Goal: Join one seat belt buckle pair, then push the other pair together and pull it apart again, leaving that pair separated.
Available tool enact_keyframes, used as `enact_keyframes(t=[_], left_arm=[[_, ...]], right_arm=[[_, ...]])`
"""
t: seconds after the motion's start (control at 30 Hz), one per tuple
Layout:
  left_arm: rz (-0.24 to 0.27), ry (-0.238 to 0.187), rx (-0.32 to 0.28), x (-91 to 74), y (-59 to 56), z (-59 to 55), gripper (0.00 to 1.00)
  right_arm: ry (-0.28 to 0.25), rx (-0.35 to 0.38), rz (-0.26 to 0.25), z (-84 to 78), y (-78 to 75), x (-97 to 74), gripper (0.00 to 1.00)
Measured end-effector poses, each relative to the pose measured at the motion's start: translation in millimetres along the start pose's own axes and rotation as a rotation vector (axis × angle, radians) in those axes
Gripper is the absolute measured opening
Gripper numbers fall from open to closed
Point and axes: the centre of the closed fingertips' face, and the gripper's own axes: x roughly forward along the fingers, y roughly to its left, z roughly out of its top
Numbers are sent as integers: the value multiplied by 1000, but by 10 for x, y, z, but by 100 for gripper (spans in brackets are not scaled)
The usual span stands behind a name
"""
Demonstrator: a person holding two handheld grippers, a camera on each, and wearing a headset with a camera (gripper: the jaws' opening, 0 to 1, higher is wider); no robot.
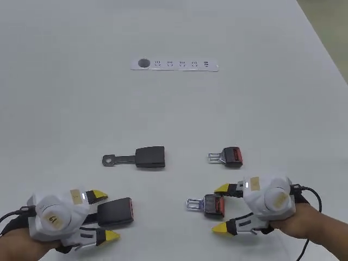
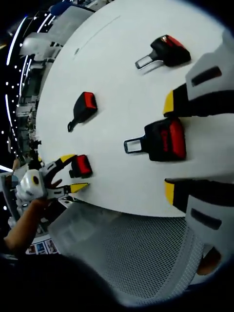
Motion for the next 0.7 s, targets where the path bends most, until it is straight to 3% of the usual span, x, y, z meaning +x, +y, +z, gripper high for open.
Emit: enact_keyframes(t=[0.1, 0.17, 0.33, 0.7], left_arm=[[32, 15, 85, -19, 74, -21, 46], [18, 14, 56, -13, 44, 3, 42], [-13, 24, 102, -19, -11, -10, 35], [-53, 46, 178, -9, -44, 3, 34]], right_arm=[[1, -7, -9, 3, -31, -2, 47], [4, -7, -14, 3, -46, -5, 44], [5, -31, -11, -7, -40, -2, 43], [0, -53, -15, -22, -80, -6, 37]])
